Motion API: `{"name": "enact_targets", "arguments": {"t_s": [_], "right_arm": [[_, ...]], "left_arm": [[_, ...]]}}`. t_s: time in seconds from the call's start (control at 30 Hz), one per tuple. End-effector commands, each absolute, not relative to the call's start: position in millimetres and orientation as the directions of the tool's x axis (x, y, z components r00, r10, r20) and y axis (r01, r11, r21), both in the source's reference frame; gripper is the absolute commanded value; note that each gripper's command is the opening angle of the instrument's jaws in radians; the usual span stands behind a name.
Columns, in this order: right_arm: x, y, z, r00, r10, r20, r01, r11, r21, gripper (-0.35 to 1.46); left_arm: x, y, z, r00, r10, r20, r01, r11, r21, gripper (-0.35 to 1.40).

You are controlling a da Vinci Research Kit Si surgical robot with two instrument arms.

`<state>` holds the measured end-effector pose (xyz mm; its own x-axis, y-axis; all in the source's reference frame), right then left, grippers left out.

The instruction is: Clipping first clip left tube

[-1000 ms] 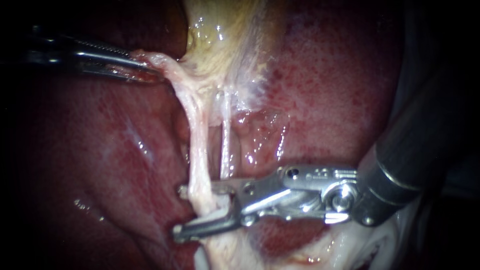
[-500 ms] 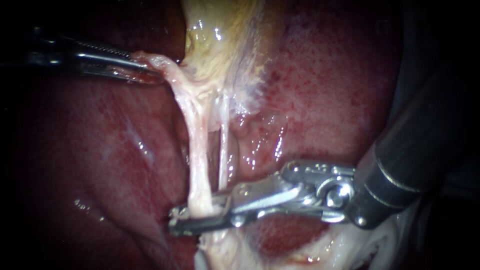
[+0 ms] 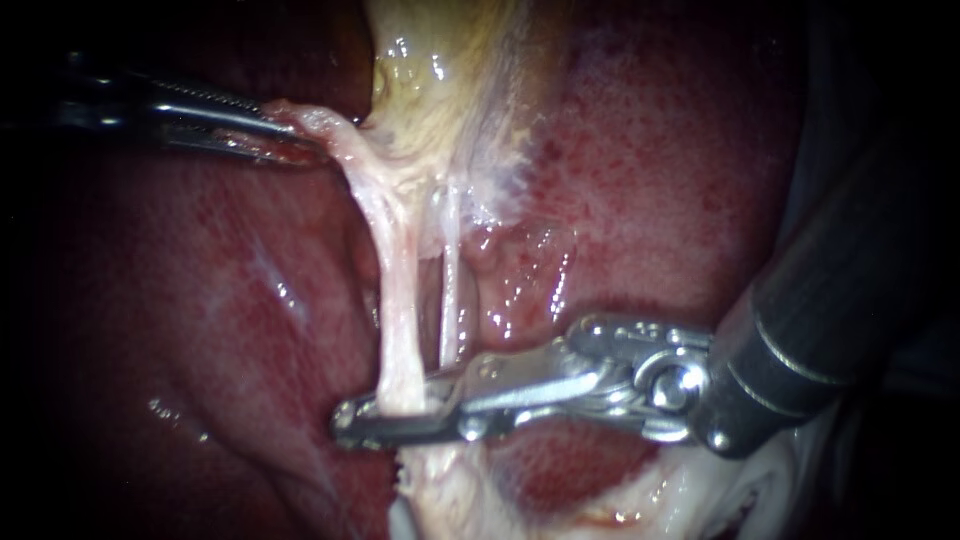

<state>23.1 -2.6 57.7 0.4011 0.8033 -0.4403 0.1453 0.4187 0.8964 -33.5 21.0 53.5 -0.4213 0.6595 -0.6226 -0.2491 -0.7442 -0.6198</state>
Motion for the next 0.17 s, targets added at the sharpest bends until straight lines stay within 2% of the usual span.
{"name": "enact_targets", "arguments": {"t_s": [0.03, 0.17], "right_arm": [[23.1, -2.7, 57.8, 0.401, 0.803, -0.441, 0.146, 0.419, 0.896, -0.35], [23.1, -2.8, 57.9, 0.401, 0.803, -0.441, 0.146, 0.42, 0.896, -0.35]], "left_arm": [[-33.5, 21.0, 53.6, -0.421, 0.66, -0.622, -0.249, -0.744, -0.62, -0.35], [-33.5, 21.1, 53.6, -0.421, 0.66, -0.622, -0.25, -0.744, -0.62, -0.35]]}}
